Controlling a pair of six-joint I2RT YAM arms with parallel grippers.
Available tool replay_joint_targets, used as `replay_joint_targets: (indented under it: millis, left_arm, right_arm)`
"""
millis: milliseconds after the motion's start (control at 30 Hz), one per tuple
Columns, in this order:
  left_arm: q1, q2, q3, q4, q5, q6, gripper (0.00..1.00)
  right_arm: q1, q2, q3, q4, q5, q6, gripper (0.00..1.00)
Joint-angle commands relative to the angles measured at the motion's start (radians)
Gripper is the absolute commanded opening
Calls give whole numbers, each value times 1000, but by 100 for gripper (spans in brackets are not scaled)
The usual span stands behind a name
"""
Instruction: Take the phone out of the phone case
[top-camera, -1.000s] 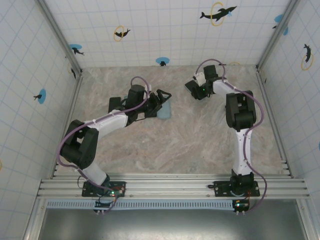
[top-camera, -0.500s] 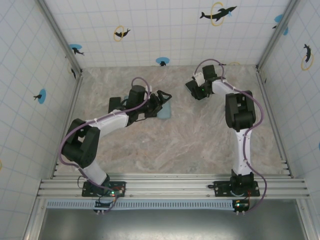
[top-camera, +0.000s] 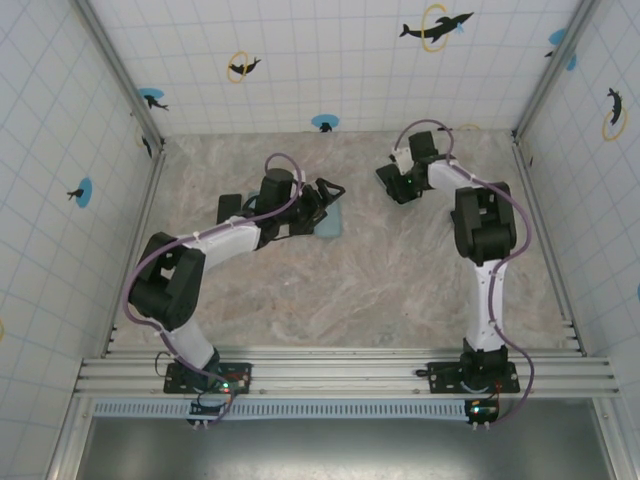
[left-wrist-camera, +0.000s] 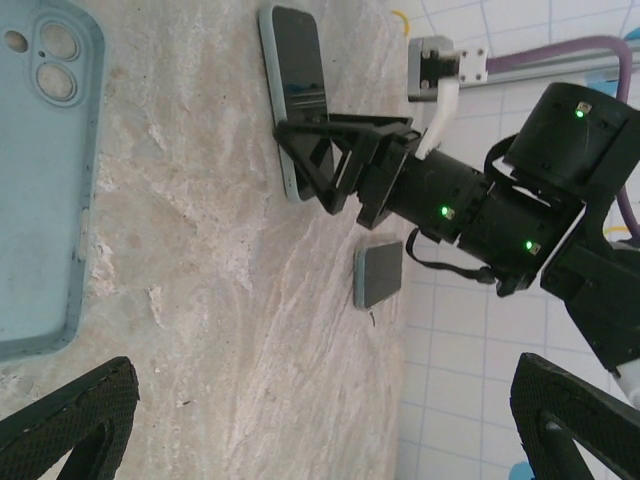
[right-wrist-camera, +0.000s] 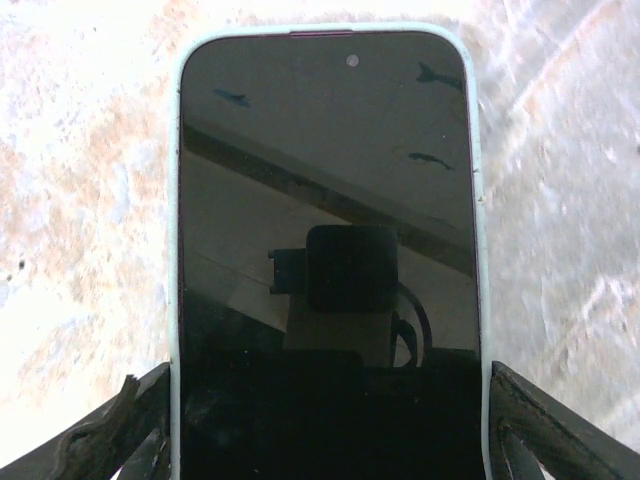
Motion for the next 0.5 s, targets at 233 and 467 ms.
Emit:
replay_joint_targets:
  millis: [233, 467]
  left_arm:
    - [-6, 57, 49, 113, 34, -65, 98]
    - [-17, 100, 108, 96, 40, -38, 98]
  right_arm:
    - [-15, -256, -247, 138, -157, 135, 38]
    - [-1, -419, -449, 278, -285, 232, 38]
